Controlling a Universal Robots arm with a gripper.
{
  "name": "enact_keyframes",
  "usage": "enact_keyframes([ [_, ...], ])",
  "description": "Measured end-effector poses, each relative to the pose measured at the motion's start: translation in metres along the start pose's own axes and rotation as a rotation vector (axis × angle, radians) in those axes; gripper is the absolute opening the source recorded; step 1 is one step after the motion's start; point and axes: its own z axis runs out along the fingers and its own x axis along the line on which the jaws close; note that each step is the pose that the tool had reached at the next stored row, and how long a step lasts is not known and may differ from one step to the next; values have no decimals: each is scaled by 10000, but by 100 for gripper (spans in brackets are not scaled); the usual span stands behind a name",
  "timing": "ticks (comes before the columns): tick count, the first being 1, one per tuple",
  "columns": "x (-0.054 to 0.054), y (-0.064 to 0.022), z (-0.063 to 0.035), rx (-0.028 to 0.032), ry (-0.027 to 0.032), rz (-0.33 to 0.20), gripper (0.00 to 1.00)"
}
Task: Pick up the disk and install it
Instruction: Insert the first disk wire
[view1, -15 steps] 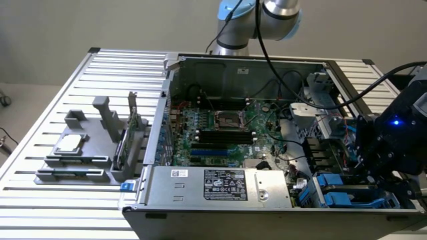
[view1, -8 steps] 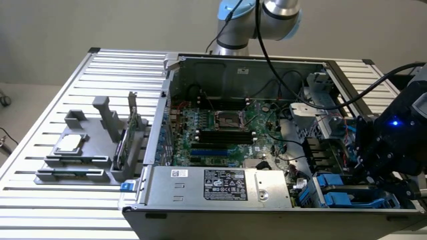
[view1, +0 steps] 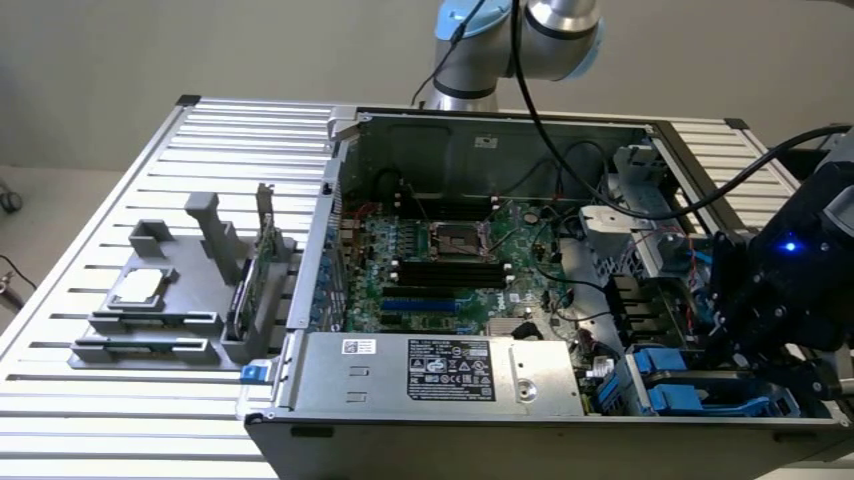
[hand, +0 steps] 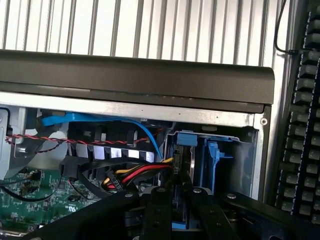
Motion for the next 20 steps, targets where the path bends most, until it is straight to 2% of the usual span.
enact_keyframes([
  [1, 2, 2, -18, 2, -5, 4, 19],
  [2, 3, 4, -39, 2, -9, 7, 26],
  [7, 13, 18, -164, 2, -11, 19, 26],
  [11, 12, -3, -214, 1, -10, 23, 26],
  [20, 32, -276, -248, 1, -11, 23, 26],
])
